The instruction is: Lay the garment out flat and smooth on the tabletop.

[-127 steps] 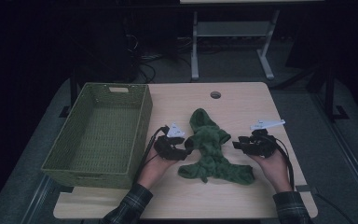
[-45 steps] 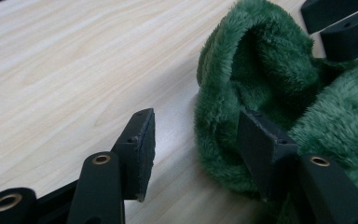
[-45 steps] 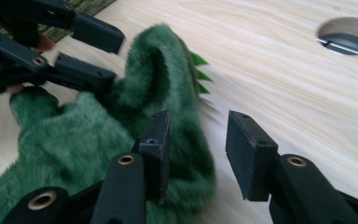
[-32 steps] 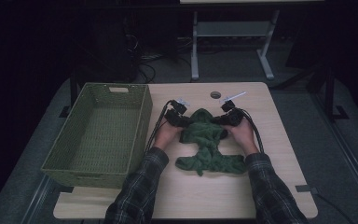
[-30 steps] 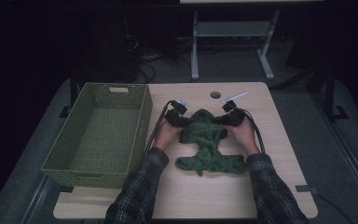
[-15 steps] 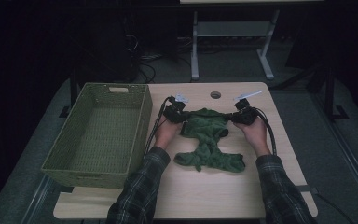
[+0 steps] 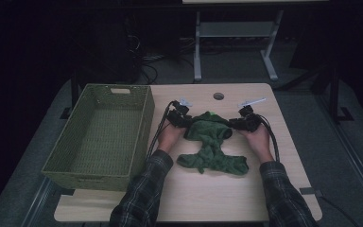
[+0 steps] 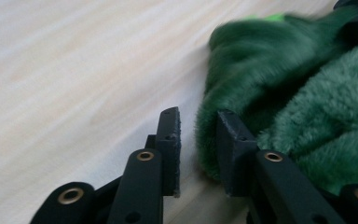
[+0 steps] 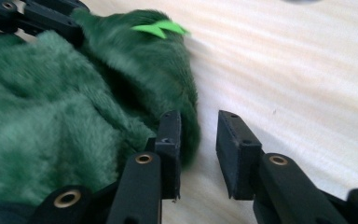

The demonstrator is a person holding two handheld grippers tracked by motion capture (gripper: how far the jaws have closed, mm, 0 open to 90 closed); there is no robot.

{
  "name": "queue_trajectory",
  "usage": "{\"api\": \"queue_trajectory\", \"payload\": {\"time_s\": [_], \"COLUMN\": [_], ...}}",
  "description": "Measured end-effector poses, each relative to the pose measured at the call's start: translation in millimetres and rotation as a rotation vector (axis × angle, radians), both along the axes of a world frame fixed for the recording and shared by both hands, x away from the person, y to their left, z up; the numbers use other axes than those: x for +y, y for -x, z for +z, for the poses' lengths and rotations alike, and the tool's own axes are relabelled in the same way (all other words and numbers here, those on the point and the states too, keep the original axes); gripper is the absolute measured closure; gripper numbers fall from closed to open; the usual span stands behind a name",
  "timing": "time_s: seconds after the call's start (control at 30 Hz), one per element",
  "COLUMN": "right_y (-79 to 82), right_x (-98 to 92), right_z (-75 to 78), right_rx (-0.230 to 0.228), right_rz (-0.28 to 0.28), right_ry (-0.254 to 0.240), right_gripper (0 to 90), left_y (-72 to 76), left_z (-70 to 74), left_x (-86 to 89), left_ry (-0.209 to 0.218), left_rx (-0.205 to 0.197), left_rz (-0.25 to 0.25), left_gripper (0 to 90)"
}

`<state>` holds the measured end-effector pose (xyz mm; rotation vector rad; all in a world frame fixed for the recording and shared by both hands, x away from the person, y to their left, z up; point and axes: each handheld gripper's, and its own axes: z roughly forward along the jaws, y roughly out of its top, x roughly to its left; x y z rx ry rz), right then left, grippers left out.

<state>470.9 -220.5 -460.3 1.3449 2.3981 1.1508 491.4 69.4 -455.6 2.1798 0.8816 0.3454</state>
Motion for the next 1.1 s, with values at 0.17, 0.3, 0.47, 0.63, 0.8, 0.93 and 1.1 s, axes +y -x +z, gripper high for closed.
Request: {"api": "queue_trajectory", "payload": {"time_s": [0.17, 0.3, 0.47, 0.63, 0.8, 0.93, 1.1], "right_y": [6.6, 12.0, 24.7, 40.3, 55.6, 67.4, 85.9], "right_x": [-2.5, -3.1, -5.3, -5.5, -1.5, 1.5, 4.1], "right_z": [17.8, 28.0, 36.5, 41.0, 43.0, 43.6, 44.2], "right_rx": [-0.035, -0.044, -0.050, -0.057, -0.063, -0.046, -0.078], "right_rz": [0.011, 0.011, 0.019, 0.017, 0.025, 0.046, 0.072], "right_ry": [-0.020, -0.017, -0.028, -0.035, -0.010, -0.009, -0.018], "right_gripper": [64.2, 61.2, 59.1, 60.3, 58.8, 56.0, 57.4], "left_y": [6.1, 13.9, 35.1, 59.5, 84.9, 107.6, 138.1], "left_z": [18.7, 31.6, 42.4, 44.3, 44.2, 39.4, 31.6], "left_x": [4.9, 11.1, 16.3, 18.0, 23.4, 28.4, 37.9], "left_ry": [0.020, 0.041, 0.060, 0.065, 0.065, 0.050, 0.034], "left_rx": [-0.026, -0.014, -0.009, -0.013, -0.019, -0.027, -0.039], "left_rz": [-0.007, -0.008, -0.031, -0.049, -0.053, -0.067, -0.093], "left_gripper": [65.5, 60.3, 56.1, 50.8, 47.8, 43.2, 36.9]}}
